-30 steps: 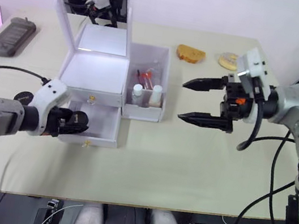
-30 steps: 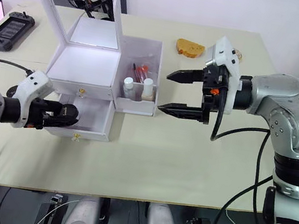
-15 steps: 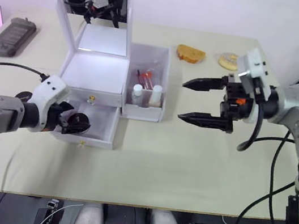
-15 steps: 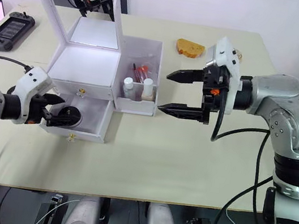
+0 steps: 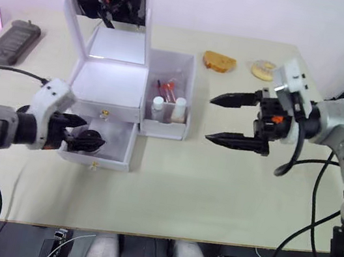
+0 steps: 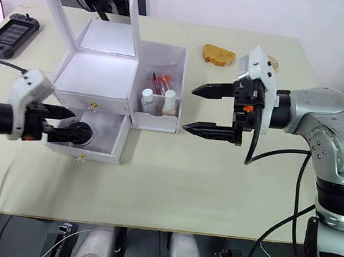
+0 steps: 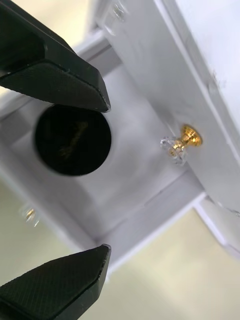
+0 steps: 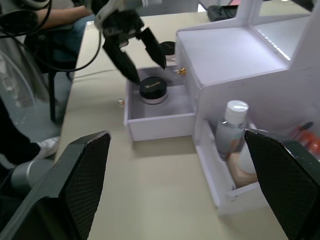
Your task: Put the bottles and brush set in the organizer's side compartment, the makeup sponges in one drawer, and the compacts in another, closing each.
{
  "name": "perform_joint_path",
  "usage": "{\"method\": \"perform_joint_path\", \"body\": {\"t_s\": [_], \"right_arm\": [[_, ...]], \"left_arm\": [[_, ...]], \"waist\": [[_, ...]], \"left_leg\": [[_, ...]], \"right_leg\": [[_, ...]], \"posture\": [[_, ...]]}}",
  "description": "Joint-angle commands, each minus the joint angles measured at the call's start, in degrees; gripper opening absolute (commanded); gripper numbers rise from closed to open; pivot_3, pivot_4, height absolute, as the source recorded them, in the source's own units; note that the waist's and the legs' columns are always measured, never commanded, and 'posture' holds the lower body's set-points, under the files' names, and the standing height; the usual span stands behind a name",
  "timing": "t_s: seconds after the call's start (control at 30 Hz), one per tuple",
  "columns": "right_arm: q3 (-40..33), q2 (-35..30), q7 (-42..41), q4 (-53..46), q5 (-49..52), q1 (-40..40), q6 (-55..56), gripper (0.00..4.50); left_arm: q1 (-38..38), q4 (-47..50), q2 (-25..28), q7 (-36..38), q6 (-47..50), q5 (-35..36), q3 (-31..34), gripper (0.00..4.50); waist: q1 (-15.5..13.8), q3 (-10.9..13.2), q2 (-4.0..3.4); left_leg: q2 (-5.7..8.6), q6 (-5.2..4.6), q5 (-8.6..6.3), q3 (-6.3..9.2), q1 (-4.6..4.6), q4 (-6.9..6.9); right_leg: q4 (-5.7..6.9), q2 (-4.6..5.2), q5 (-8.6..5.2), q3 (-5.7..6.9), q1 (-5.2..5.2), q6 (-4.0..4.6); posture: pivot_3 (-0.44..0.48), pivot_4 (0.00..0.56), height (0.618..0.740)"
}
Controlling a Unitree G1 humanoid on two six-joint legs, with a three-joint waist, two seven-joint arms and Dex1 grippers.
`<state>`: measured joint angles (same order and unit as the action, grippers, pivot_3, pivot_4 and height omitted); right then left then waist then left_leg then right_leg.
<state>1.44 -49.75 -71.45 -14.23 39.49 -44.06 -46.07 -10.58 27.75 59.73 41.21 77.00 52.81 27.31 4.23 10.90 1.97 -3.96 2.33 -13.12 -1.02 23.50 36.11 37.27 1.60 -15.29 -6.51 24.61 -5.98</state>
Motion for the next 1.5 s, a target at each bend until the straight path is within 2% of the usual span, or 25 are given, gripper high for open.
{"method": "perform_joint_path", "body": {"t_s": [0.03, 0.13, 0.2, 0.27, 0.43, 0.53, 0.67, 1.03, 1.23, 1.33, 1.5], "right_arm": [[-0.09, -0.55, -2.28, 1.48, -1.35, -0.54, 3.35, 4.50], [0.69, 0.10, -3.24, 4.78, -3.96, -0.72, 7.23, 4.50], [1.52, 0.40, -3.52, 8.72, -7.62, -0.54, 12.07, 4.50], [1.48, 0.59, -4.36, 11.08, -8.87, -0.43, 14.37, 4.50], [0.82, 1.06, -5.29, 16.02, -11.37, 0.85, 19.14, 4.50], [0.36, 0.69, -6.60, 21.56, -13.31, 3.66, 23.35, 4.50], [-1.42, 0.41, -5.91, 26.99, -15.07, 6.33, 27.42, 4.50], [-5.11, -1.15, -4.88, 26.90, -15.56, 11.06, 27.95, 4.50], [-4.58, -0.92, -5.42, 23.06, -13.80, 9.74, 23.82, 4.50], [-3.50, 1.89, -4.08, 12.21, -6.27, 5.94, 13.62, 4.50], [-0.35, 4.33, -0.75, 5.13, -5.47, 1.95, 8.11, 4.50]], "left_arm": [[5.27, -1.03, -0.26, 4.12, -2.16, 1.47, 12.84, 4.46], [16.07, 1.07, 0.21, 10.31, -10.42, -4.20, 18.16, 4.46], [21.07, -4.21, -5.88, 10.87, -18.84, -7.58, 24.59, 4.46], [28.85, -10.83, -10.66, 12.51, -31.48, -15.57, 27.57, 4.46], [36.35, -19.04, -18.61, 13.15, -48.60, -21.54, 30.61, 4.46], [39.52, -21.91, -23.03, 13.53, -54.90, -21.79, 31.30, 4.46], [40.75, -25.86, -25.79, 12.59, -60.80, -21.55, 32.12, 4.46], [41.63, -33.94, -25.91, 10.98, -67.74, -20.40, 31.42, 4.46], [40.12, -29.76, -26.43, 6.79, -66.11, -19.32, 29.88, 4.46], [37.97, -20.71, -26.90, 2.23, -62.00, -17.35, 27.23, 4.46], [33.87, -16.71, -24.40, -3.20, -56.04, -18.62, 22.63, 4.46]], "waist": [[-0.07, 0.00, 0.00], [-0.03, 0.00, 0.00], [-0.12, -0.01, -0.01], [0.02, -0.01, 0.00], [-0.30, -0.04, 0.06], [-0.41, -0.15, 0.22], [-0.22, -0.21, 0.33], [0.02, -0.21, 0.30], [-0.04, -0.21, 0.29], [0.00, -0.19, 0.26], [-0.12, -0.24, 0.33]], "left_leg": [[0.00, 0.00, 0.00, 0.00, 0.00, 0.00], [0.00, 0.01, 0.00, -0.03, -0.02, 0.04], [0.00, 0.01, 0.00, -0.04, -0.02, 0.07], [0.00, 0.01, 0.00, -0.05, -0.04, 0.07], [0.00, 0.01, 0.00, -0.08, -0.02, -0.01], [0.03, 0.03, -0.01, -0.09, -0.03, 0.08], [0.11, 0.05, -0.02, -0.17, -0.04, 0.09], [0.02, 0.04, -0.01, -0.19, -0.05, 0.02], [0.02, 0.04, -0.01, -0.19, -0.05, 0.02], [0.01, 0.04, -0.01, -0.19, -0.05, 0.02], [-0.04, 0.03, -0.01, -0.12, -0.05, -0.01]], "right_leg": [[0.01, 0.00, -0.02, 0.01, 0.01, 0.03], [0.03, 0.04, -0.02, 0.00, 0.01, 0.07], [0.01, 0.06, -0.02, 0.01, -0.01, 0.09], [-0.03, 0.08, -0.01, 0.01, -0.03, 0.12], [-0.07, 0.07, -0.02, -0.01, 0.03, 0.13], [-0.23, 0.21, -0.02, 0.01, -0.04, 0.16], [-0.42, 0.39, 0.05, 0.01, -0.07, 0.27], [-0.19, 0.21, 0.04, -0.01, -0.02, 0.25], [-0.19, 0.22, 0.04, -0.02, -0.03, 0.25], [-0.18, 0.22, 0.04, -0.03, -0.03, 0.25], [-0.10, 0.08, 0.05, -0.02, -0.01, 0.23]], "posture": [[0.000, 0.150, 0.740], [0.000, 0.150, 0.740], [0.000, 0.150, 0.740], [0.000, 0.150, 0.740], [0.000, 0.150, 0.740], [0.000, 0.150, 0.740], [0.000, 0.150, 0.740], [0.000, 0.150, 0.740], [0.000, 0.150, 0.740], [0.000, 0.150, 0.740], [0.000, 0.150, 0.740]]}}
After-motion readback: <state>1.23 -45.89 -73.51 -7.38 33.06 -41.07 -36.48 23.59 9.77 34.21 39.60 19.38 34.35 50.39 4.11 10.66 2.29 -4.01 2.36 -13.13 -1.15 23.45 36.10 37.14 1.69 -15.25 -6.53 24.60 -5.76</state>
